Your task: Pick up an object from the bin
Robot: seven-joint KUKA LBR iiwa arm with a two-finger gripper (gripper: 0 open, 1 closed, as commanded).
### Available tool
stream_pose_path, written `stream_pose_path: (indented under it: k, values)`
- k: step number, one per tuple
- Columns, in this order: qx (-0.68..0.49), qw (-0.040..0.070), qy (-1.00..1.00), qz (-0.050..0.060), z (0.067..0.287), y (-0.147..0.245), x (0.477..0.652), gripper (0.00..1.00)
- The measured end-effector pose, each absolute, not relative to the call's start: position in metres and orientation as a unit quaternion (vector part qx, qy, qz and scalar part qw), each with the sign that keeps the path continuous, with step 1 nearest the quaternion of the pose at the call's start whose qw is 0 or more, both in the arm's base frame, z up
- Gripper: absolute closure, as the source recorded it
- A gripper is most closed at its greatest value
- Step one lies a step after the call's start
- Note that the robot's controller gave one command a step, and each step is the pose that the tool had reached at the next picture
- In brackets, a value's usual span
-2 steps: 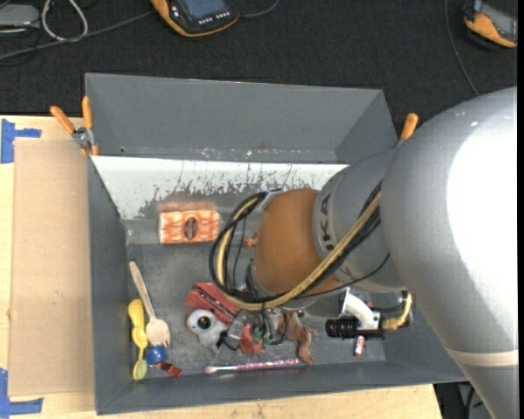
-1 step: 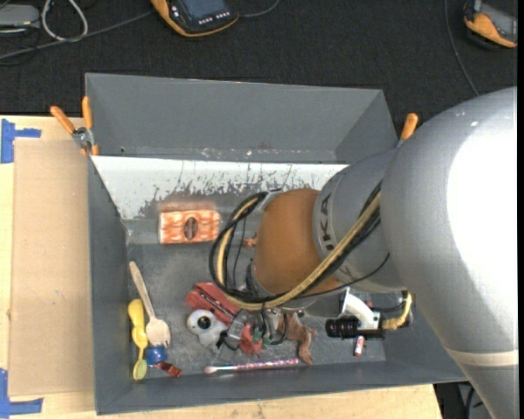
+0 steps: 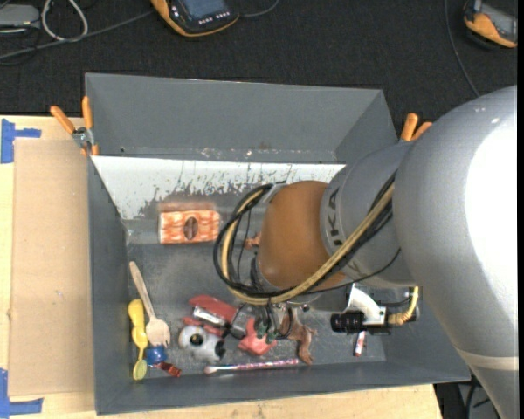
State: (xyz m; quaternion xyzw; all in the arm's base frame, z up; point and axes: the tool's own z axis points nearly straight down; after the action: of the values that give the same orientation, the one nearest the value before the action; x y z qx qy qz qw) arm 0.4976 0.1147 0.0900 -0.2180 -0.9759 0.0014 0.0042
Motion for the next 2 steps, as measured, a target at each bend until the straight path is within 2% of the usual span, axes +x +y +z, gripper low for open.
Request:
stream_pose_path:
  k: [1, 2]
  values:
    - [-0.217, 0.010, -0.976, 0.004, 0.121, 0.114, 0.494, 1.00]
    - [-0.217, 0.007, -0.976, 0.002, 0.151, 0.115, 0.496, 1.00]
